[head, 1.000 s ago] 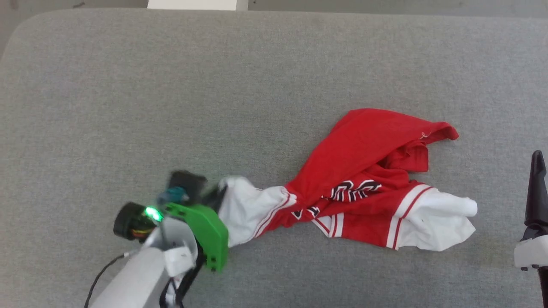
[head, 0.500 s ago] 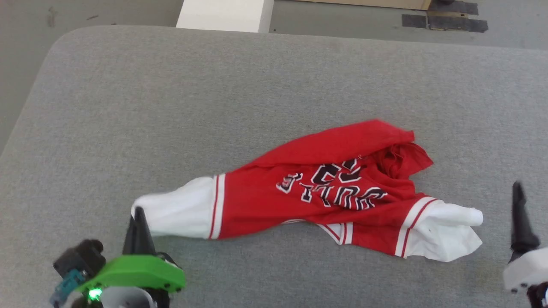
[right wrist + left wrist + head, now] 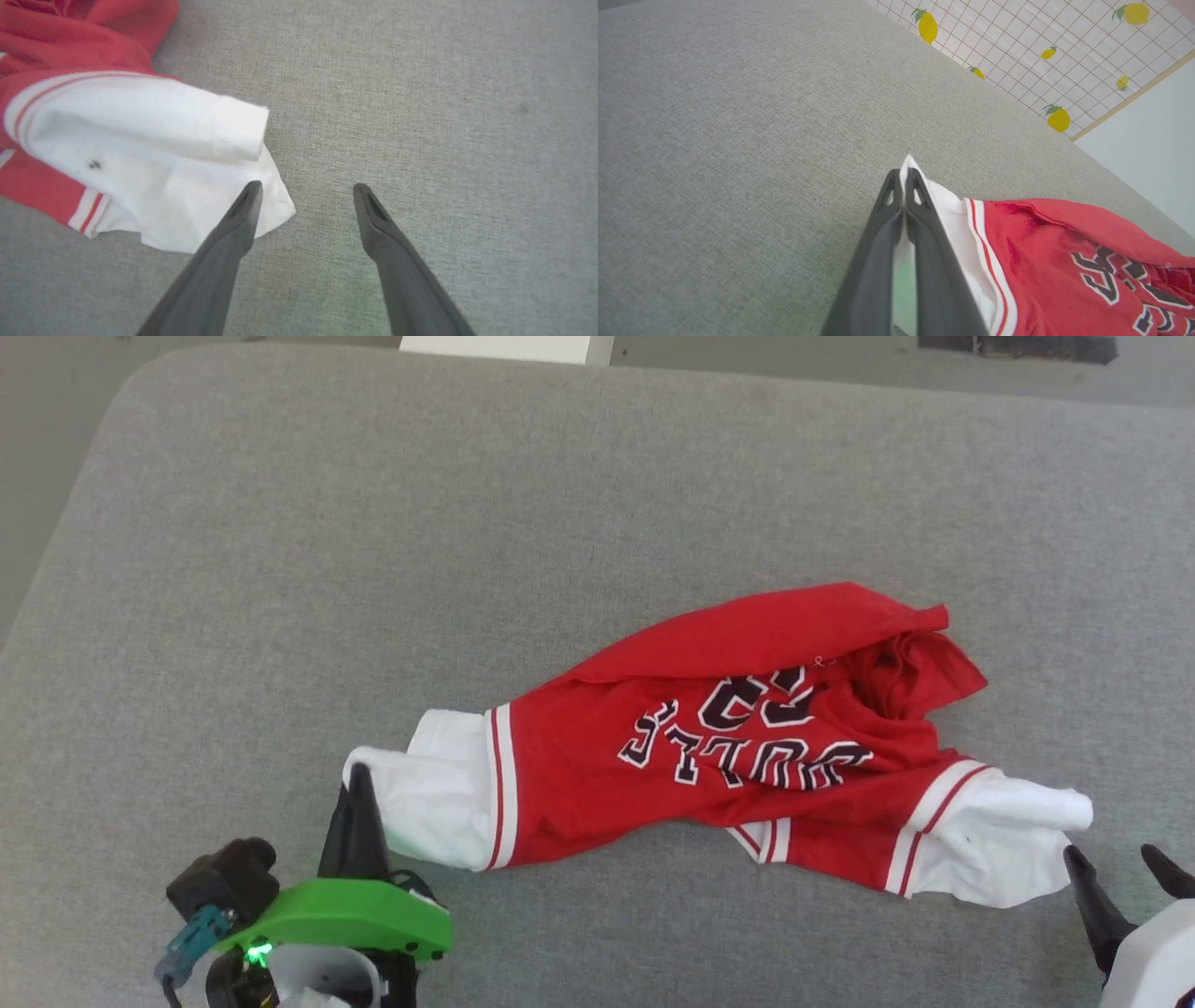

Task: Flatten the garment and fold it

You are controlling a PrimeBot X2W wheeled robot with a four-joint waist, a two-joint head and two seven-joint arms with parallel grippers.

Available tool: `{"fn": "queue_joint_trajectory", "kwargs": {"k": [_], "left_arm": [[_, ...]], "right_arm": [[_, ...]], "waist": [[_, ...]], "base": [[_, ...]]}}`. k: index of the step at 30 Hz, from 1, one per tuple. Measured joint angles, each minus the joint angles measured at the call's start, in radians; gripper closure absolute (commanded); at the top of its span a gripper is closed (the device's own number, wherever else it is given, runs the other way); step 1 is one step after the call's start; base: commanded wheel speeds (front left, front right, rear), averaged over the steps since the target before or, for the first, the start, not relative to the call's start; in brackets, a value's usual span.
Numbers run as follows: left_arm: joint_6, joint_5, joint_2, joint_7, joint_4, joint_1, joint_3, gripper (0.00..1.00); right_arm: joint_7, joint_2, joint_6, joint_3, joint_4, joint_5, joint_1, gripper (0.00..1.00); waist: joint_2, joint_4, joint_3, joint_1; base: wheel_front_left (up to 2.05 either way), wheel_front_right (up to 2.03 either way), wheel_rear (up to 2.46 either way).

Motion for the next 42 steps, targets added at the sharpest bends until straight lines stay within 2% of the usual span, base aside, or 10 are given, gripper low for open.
{"fn": "queue_joint_trajectory", "kwargs": {"k": [7,8,9,13,18,22,25,29,33,42], "left_arm": [[-0.001,0.007,-0.003,0.000,0.009,-0.033,-0.014,1.00],[-0.001,0.007,-0.004,0.000,0.011,-0.036,-0.015,1.00],[-0.001,0.007,-0.004,0.000,0.013,-0.037,-0.015,1.00],[0.000,0.008,-0.003,0.000,0.019,-0.038,-0.015,1.00],[-0.004,0.004,-0.002,0.003,0.007,-0.040,-0.010,1.00],[-0.025,-0.039,-0.002,0.026,-0.049,-0.074,0.016,1.00],[-0.030,-0.046,0.021,0.056,-0.097,-0.126,0.035,1.00],[-0.029,-0.046,0.071,0.137,-0.160,-0.235,0.043,1.00],[-0.018,-0.042,0.111,0.236,-0.179,-0.391,0.043,1.00],[0.048,-0.086,0.115,0.405,-0.143,-0.754,0.080,1.00]], "right_arm": [[0.025,-0.047,0.000,0.085,0.029,0.039,-0.009,0.00],[0.043,-0.052,0.000,0.095,0.034,0.052,-0.012,0.63],[0.058,-0.062,0.000,0.100,0.034,0.061,-0.016,1.00],[0.071,-0.073,0.000,0.096,0.044,0.063,-0.036,1.00],[-0.008,-0.035,0.000,0.071,0.053,0.047,-0.068,1.00],[-0.058,-0.014,0.000,0.057,0.010,0.084,-0.162,1.00],[-0.063,-0.023,0.000,0.055,-0.043,0.116,-0.263,1.00],[-0.043,-0.046,0.000,0.064,-0.105,0.144,-0.428,1.00],[-0.021,-0.077,0.000,0.082,-0.108,0.153,-0.610,1.00],[0.086,-0.114,0.000,0.166,-0.060,0.188,-0.944,1.00]], "waist": [[0.0000,0.007,0.044,0.0000],[0.0000,0.008,0.048,0.0000],[0.0000,0.010,0.050,0.0000],[0.0000,0.008,0.044,0.0000],[0.0000,-0.005,0.016,0.0000],[0.0000,-0.026,-0.017,0.0000],[0.0000,-0.046,-0.047,0.0000],[0.0000,-0.075,-0.091,0.0000],[0.0000,-0.104,-0.135,0.0000],[0.0000,-0.169,-0.207,0.0000]], "base": [[0.00,0.00,0.00],[0.00,0.00,0.00],[0.00,0.00,0.00],[0.00,0.00,0.00],[0.00,0.00,0.00],[0.00,0.00,0.00],[0.00,0.00,0.00],[0.00,0.00,0.00],[0.00,0.00,0.00],[0.00,0.00,0.00]]}}
